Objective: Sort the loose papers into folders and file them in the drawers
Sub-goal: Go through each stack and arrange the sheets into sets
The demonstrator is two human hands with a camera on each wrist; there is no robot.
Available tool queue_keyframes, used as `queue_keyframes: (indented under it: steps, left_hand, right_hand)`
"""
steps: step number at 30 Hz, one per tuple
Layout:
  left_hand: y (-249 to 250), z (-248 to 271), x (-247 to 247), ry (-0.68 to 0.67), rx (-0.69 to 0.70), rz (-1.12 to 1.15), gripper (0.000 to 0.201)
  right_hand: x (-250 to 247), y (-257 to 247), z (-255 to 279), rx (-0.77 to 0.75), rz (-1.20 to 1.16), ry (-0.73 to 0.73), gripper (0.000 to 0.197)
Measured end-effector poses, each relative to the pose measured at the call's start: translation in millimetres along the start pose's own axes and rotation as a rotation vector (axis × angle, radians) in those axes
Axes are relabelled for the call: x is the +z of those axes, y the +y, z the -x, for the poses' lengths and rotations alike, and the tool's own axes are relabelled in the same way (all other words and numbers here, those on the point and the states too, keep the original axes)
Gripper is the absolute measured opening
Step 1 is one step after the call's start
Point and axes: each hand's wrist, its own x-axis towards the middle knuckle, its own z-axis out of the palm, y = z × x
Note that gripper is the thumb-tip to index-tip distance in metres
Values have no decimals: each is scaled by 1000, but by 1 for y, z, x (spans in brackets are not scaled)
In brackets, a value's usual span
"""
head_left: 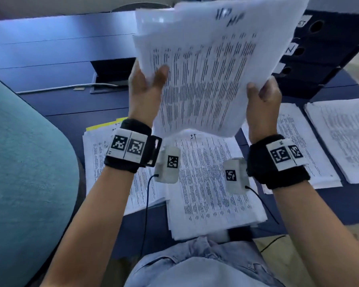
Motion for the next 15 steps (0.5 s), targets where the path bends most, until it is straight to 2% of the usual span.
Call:
queue_keyframes:
  steps: [2, 4, 9, 12, 15]
  left_hand:
    - [11, -2, 2, 9, 21, -7, 30]
    - [12, 3, 4, 4, 6, -5, 35]
    - [-18, 35, 0, -40, -147, -40, 56]
    - [-31, 47, 3, -74, -203, -169, 48]
    - [-27, 40, 14, 16, -222, -172, 39]
  right_hand:
    - [0, -7, 5, -105, -60, 35, 12]
    - [-2, -6, 12, -141, -94, 71, 15]
    - [-9, 22, 36, -16, -51, 43, 26]
    - [-15, 32, 37, 37, -18, 38, 27]
    - [-22, 27, 26, 20, -3, 18, 23]
